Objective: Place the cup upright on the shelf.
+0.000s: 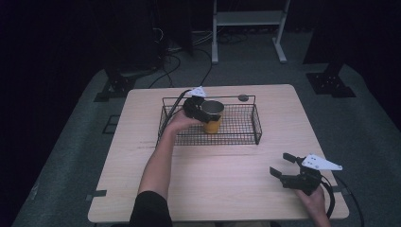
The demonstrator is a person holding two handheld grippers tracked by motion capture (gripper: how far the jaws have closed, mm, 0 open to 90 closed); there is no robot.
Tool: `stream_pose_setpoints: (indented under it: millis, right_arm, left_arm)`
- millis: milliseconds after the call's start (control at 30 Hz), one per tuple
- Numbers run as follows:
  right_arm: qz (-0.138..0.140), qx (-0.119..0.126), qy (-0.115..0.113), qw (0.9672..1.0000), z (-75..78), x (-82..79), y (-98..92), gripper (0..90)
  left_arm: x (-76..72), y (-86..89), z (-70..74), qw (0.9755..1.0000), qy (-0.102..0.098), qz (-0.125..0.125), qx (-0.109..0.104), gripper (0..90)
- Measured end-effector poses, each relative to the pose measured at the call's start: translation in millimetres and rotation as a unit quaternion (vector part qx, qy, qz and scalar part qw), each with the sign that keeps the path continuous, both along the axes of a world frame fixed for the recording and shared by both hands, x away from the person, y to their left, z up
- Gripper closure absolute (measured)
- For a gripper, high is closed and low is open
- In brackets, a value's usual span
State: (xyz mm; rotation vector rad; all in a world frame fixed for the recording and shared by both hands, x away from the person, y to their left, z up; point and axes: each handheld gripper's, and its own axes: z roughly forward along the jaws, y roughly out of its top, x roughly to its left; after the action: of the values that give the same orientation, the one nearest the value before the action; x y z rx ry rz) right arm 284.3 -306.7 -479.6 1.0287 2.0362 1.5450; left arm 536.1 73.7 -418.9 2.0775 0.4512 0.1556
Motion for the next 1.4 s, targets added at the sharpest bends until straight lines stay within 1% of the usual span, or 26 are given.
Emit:
stream_pose_setpoints:
  millis: [167, 333, 400, 467, 500, 633, 767, 867, 1100, 1167, 1267, 1400]
  right_arm:
    - [-0.001, 0.0, 0.0, 1.0, 0.0, -0.1, -0.1, 13.4]
    - [-0.001, 0.0, -0.001, 1.0, 0.0, -0.1, -0.2, 13.4]
    - [-0.001, 0.0, 0.0, 1.0, 0.0, -0.1, -0.3, 13.3]
    - [-0.001, 0.005, 0.0, 1.0, 0.0, 0.1, -1.8, 13.3]
    - [-0.001, 0.007, 0.001, 1.0, -0.1, 0.4, -2.4, 13.2]
    - [0.0, 0.011, 0.002, 0.9999, -0.2, 0.5, -2.9, 13.2]
    - [0.002, 0.011, 0.002, 0.9999, -0.2, 0.5, -3.0, 13.2]
    - [0.002, 0.011, 0.002, 0.9999, -0.2, 0.5, -3.0, 13.2]
    - [0.001, 0.008, 0.002, 1.0, -0.3, 0.4, -2.2, 13.2]
    - [0.001, 0.006, 0.002, 1.0, -0.3, 0.2, -1.7, 13.2]
    - [0.001, 0.003, 0.003, 1.0, -0.4, -0.1, -0.8, 13.2]
    - [0.001, 0.003, 0.003, 1.0, -0.4, 0.1, -0.8, 13.2]
  left_arm:
    - [-0.1, -0.4, -0.1, 1.0, -0.003, 0.004, 0.004, 4.8]
    - [-1.1, -2.2, -0.7, 0.9998, -0.006, 0.006, 0.016, 3.1]
    - [-1.1, -2.3, -0.7, 0.9999, -0.005, 0.007, 0.015, 3.0]
    - [-1.2, -2.4, 0.0, 0.9998, -0.008, 0.008, 0.014, 2.4]
    - [-1.5, -2.3, 1.3, 0.9999, -0.009, 0.01, 0.009, 2.4]
    - [-2.1, -2.1, 3.2, 0.9998, -0.014, 0.011, 0.007, 2.2]
    - [-3.0, -1.5, 5.6, 0.9996, -0.018, 0.02, 0.004, 1.8]
    - [-3.7, -1.9, 6.5, 0.9997, -0.018, 0.018, 0.003, 1.8]
    - [-5.4, -3.6, 9.6, 0.9995, -0.028, 0.016, 0.004, 1.9]
    - [-6.2, -3.5, 11.2, 0.9995, -0.029, 0.015, 0.001, 1.8]
    - [-8.3, -4.2, 13.4, 0.9994, -0.033, 0.012, 0.006, 1.8]
    - [-10.2, -4.7, 15.1, 0.9993, -0.035, 0.006, 0.008, 1.8]
